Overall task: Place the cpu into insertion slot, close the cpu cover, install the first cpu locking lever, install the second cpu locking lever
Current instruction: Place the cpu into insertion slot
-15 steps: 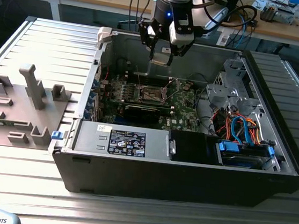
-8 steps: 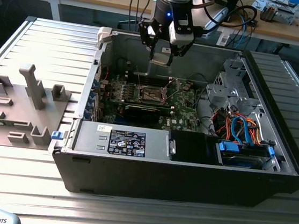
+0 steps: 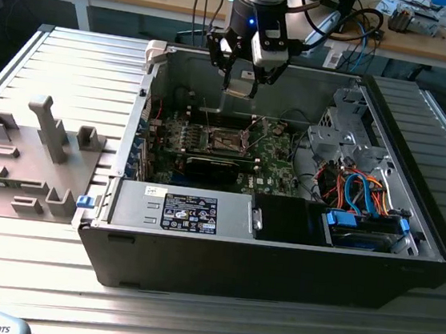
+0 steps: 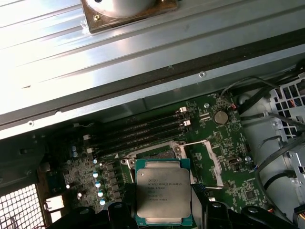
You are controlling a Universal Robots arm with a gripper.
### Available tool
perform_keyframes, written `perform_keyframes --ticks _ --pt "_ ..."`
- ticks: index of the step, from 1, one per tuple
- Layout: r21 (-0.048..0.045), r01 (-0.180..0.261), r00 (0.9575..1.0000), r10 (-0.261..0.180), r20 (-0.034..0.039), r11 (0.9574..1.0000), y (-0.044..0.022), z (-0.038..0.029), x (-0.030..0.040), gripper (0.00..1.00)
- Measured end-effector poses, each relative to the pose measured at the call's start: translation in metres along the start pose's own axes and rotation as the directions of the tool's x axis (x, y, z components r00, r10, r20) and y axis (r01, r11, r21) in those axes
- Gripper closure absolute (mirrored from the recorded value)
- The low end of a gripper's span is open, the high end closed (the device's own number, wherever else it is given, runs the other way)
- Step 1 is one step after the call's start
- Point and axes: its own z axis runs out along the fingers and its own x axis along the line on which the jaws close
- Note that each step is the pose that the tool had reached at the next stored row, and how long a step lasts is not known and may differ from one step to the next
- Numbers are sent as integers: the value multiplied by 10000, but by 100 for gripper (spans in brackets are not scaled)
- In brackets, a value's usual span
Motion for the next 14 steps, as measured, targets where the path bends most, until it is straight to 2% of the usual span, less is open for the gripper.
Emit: perform_keyframes --ticks 14 --pt "-2 -142 9999 142 12 9999 0 2 0 46"
